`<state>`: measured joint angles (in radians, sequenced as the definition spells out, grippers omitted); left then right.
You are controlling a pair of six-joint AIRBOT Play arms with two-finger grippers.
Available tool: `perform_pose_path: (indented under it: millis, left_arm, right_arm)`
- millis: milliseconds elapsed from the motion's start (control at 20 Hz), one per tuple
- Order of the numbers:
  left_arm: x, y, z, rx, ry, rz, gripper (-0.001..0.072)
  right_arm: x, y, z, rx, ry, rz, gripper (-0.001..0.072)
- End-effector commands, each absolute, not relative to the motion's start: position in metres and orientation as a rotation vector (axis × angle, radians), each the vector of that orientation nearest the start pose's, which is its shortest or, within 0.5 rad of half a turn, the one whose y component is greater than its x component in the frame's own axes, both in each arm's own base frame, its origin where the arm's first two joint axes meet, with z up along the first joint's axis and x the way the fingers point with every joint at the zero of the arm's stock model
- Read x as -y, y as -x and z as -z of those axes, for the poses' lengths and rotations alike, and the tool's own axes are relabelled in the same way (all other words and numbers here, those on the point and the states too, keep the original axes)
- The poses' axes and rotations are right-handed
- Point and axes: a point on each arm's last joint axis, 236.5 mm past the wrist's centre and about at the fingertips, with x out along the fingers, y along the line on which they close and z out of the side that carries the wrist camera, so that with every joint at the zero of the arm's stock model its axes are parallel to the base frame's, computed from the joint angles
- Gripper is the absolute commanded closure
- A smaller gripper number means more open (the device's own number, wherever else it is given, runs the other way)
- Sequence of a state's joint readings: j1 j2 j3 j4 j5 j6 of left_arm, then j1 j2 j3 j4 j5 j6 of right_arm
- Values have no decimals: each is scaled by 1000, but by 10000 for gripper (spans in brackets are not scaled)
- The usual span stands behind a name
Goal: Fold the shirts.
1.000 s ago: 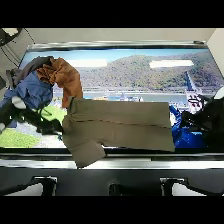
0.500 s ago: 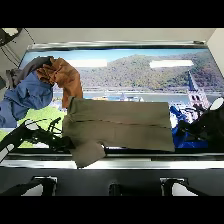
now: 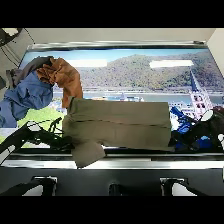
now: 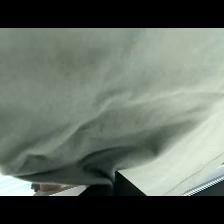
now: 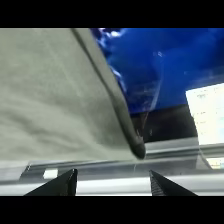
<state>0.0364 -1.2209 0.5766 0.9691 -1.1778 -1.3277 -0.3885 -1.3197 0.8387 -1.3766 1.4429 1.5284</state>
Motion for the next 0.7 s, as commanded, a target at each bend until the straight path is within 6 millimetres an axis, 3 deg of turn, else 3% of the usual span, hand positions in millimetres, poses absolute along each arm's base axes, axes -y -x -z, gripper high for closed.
perform_pose_path:
  millis: [0,200,250,300,400,550,650]
  left_arm:
    - [116,-212,103,-1684,514,368,678]
    - [116,-213,103,-1678,506,375,678]
    - [116,-213,103,-1677,506,375,678]
    - [116,-213,103,-1677,506,375,677]
    - [115,-213,103,-1674,500,381,678]
    - [112,-220,100,-1647,482,393,679]
    - [105,-249,75,-1533,438,408,681]
  right_arm:
    - [40,-223,96,-1788,-552,135,154]
    - [32,-234,103,-1741,-622,145,155]
    - [28,-232,107,-1742,-640,143,194]
    - [27,-231,110,-1745,-644,146,321]
    - [27,-232,110,-1743,-646,149,645]
    - [29,-236,106,-1732,-632,134,667]
    - [35,-252,91,-1665,-581,100,671]
